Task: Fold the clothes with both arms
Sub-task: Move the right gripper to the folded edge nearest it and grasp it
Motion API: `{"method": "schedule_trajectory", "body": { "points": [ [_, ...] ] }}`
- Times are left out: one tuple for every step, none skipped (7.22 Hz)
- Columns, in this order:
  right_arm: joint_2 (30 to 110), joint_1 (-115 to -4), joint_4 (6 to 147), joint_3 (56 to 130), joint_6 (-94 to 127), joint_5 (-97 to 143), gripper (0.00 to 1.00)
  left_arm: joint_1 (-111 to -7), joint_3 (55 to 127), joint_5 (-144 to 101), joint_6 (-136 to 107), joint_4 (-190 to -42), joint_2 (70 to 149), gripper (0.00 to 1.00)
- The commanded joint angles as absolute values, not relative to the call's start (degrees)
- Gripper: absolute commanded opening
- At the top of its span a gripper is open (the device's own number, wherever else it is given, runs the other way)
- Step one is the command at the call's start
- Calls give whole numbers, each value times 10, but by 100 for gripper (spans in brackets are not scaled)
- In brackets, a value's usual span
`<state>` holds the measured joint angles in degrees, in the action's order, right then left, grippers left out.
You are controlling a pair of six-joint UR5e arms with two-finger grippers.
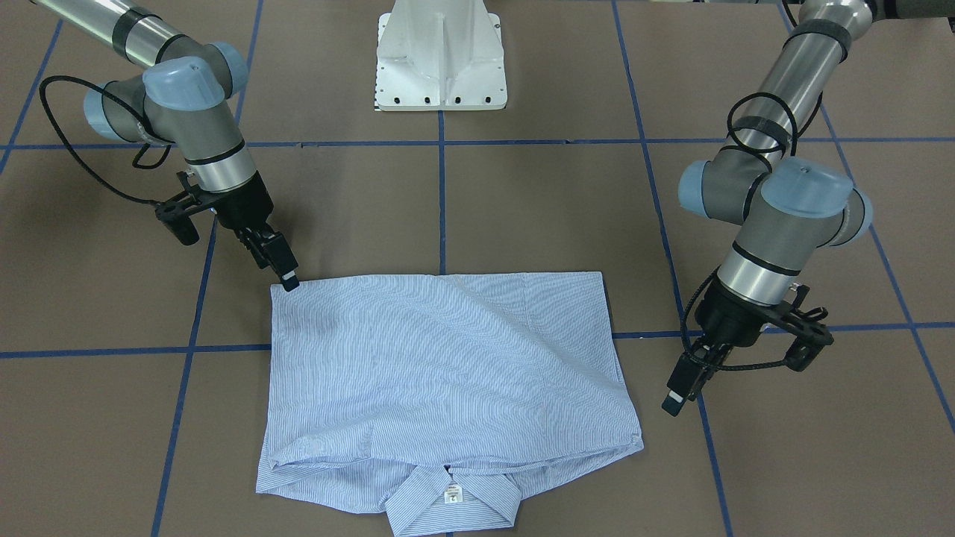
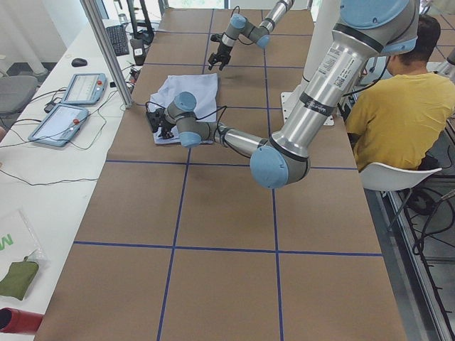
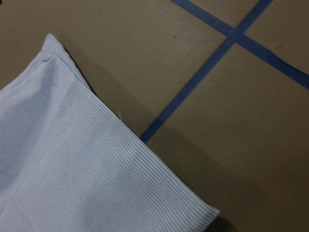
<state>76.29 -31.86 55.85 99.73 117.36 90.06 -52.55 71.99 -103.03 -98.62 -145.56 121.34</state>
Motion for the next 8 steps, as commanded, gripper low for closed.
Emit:
{"method": "schedule_trajectory", "body": {
  "points": [
    [741,-295,559,961,1196,873,97,-526,722,-1029,-983,-1455,1209,62],
    [716,-302,560,936,1224,868,94,-526,722,-1029,-983,-1455,1208,62],
    [708,-311,559,930,1253,867,89,-526,722,-1029,-983,-1455,1208,62],
    [701,-317,559,931,1259,868,77,-526,722,-1029,-983,-1455,1208,62],
    [701,-319,559,931,1259,867,53,-526,722,-1029,-983,-1455,1208,62],
    [703,-320,560,931,1259,867,23,-525,722,-1029,-983,-1455,1208,62],
    [706,-320,562,930,1258,867,10,-524,722,-1028,-983,-1454,1208,62],
    [711,-321,563,936,1257,868,0,-523,722,-1028,-984,-1454,1209,62]
  ]
}}
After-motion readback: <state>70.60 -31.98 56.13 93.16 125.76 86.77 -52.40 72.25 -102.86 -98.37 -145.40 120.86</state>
